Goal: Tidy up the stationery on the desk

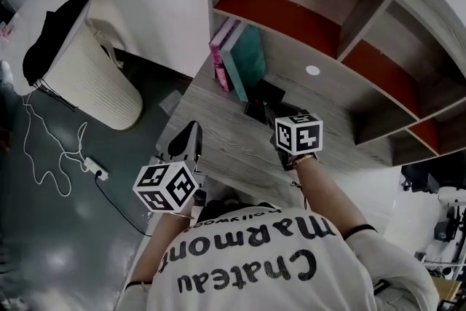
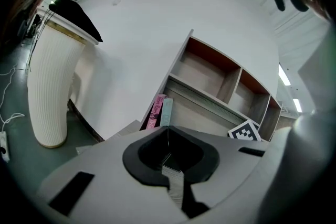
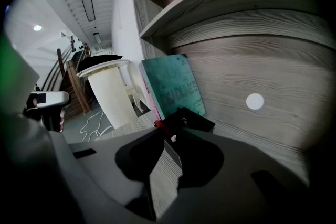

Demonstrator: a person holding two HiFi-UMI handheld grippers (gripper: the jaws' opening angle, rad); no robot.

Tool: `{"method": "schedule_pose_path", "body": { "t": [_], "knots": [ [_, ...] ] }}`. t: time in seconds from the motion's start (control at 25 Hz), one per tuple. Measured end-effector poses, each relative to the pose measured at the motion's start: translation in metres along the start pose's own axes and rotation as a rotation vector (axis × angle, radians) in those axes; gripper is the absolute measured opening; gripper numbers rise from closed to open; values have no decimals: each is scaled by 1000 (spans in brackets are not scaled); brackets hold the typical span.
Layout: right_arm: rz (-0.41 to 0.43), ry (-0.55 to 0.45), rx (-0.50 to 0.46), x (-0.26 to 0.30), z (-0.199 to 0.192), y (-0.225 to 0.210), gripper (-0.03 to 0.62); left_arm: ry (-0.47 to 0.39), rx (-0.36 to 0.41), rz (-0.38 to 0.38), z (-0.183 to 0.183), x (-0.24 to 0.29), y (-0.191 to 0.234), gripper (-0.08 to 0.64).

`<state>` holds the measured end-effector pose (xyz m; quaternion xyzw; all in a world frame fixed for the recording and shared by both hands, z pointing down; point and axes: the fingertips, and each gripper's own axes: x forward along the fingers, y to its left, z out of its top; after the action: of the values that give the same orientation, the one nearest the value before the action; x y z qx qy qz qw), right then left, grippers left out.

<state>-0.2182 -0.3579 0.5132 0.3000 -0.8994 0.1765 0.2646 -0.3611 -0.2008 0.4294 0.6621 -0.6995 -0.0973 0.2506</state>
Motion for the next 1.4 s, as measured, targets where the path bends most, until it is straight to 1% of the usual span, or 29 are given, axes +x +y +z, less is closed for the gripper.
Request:
{"method": "schedule_pose_path", "body": {
  "t": [0.2,0.32,0.52,0.8,0.92,1.16,1.4],
  "knots": [
    [21,-16,2,-30,-5,0,81,-10,-3,2,-4,-11,-23,15],
    [26,-23,5,-50,-11,-3,78,-8,-8,-10,-12,-16,-41,15],
    [58,-47,58,-81,-26,-1,74,-12,3,-22,-24,-27,-69,15],
    [114,-115,95,-120,-42,5,49,-13,21,-37,-41,-41,-102,15],
    [141,-142,89,-137,-45,11,49,-15,25,-40,-49,-46,-115,17],
    [166,-230,80,-178,-43,15,20,-8,46,-73,-66,-54,-152,15],
    [147,-312,12,-218,-44,19,12,-20,54,-72,-82,-70,-174,15]
  ]
}}
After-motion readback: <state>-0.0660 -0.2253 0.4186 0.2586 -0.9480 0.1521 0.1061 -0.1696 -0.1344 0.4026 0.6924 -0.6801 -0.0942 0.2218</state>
